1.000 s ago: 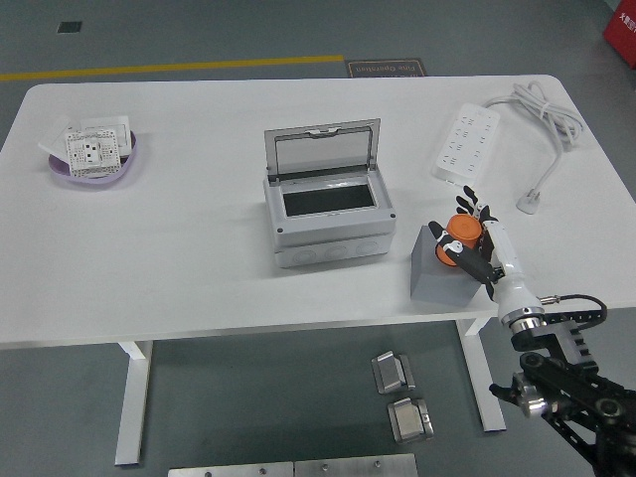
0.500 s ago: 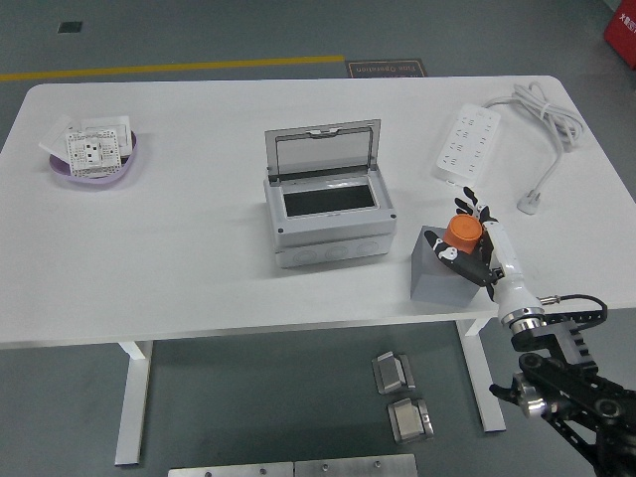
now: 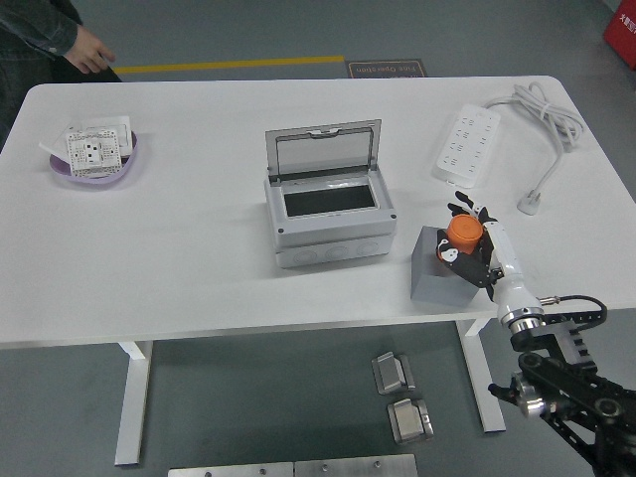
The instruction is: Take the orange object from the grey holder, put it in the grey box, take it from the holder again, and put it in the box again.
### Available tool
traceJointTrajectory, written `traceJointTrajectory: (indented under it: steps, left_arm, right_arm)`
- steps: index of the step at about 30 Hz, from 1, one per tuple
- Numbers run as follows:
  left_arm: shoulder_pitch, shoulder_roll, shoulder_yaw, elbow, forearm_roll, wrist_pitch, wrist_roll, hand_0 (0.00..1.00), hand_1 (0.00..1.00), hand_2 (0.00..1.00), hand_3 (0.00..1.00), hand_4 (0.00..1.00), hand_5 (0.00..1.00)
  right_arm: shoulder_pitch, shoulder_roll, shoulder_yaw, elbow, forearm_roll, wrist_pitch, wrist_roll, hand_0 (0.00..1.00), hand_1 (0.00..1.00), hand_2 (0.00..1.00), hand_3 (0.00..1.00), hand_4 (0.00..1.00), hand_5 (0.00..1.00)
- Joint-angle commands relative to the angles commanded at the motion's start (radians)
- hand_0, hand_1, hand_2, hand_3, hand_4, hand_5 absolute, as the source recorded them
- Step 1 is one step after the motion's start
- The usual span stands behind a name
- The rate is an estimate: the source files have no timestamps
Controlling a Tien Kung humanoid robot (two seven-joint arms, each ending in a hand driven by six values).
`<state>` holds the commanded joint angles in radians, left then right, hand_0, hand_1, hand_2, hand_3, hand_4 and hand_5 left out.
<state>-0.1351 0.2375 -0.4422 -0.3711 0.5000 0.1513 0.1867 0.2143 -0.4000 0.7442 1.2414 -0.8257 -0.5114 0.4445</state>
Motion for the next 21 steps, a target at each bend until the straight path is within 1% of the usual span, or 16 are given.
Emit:
traceJointTrajectory:
  steps: [2, 3, 8, 9, 14, 15, 20, 21]
  left_arm:
    - [0.0, 0.0, 0.0, 0.0, -0.002, 0.0, -0.001, 0.659, 0.658, 0.615, 0.645, 0.619, 0.425]
    - [0.0, 0.0, 0.0, 0.0, -0.002, -0.001, -0.001, 0.659, 0.658, 0.615, 0.646, 0.62, 0.426]
    - [0.0, -0.002, -0.001, -0.001, -0.006, -0.003, -0.003, 0.659, 0.658, 0.615, 0.646, 0.62, 0.426]
    - [0.0, -0.002, -0.001, -0.001, -0.006, -0.003, -0.003, 0.659, 0.657, 0.617, 0.647, 0.626, 0.431]
    - [0.001, -0.003, 0.0, 0.0, -0.009, -0.004, -0.004, 0.659, 0.657, 0.617, 0.647, 0.626, 0.431]
    - [0.001, -0.003, 0.0, 0.0, -0.01, -0.004, -0.004, 0.658, 0.658, 0.617, 0.648, 0.628, 0.433]
    - [0.003, -0.003, 0.001, 0.0, -0.013, -0.005, -0.005, 0.658, 0.658, 0.617, 0.648, 0.628, 0.433]
    - [0.003, -0.003, 0.002, 0.0, -0.013, -0.005, -0.005, 0.658, 0.658, 0.618, 0.649, 0.631, 0.437]
  right_arm:
    - [0.0, 0.0, -0.001, 0.0, 0.001, 0.0, 0.002, 0.823, 0.83, 0.749, 0.715, 0.146, 0.002]
    - [0.001, 0.0, -0.001, 0.001, 0.002, -0.001, 0.003, 0.802, 0.743, 0.663, 0.604, 0.002, 0.002]
    - [0.003, -0.001, -0.005, 0.003, -0.004, -0.009, 0.008, 0.802, 0.743, 0.663, 0.604, 0.002, 0.002]
    - [0.004, -0.001, -0.005, 0.003, -0.007, -0.011, 0.008, 0.778, 0.663, 0.602, 0.514, 0.002, 0.002]
    - [0.007, 0.0, -0.003, 0.008, -0.034, -0.025, 0.001, 0.778, 0.663, 0.602, 0.514, 0.002, 0.002]
    - [0.008, 0.0, -0.002, 0.009, -0.039, -0.027, -0.001, 0.778, 0.66, 0.6, 0.502, 0.022, 0.002]
    - [0.011, -0.001, 0.0, 0.015, -0.062, -0.034, -0.01, 0.778, 0.66, 0.6, 0.502, 0.022, 0.002]
    - [0.012, -0.001, 0.001, 0.016, -0.066, -0.034, -0.011, 0.789, 0.673, 0.617, 0.516, 0.008, 0.002]
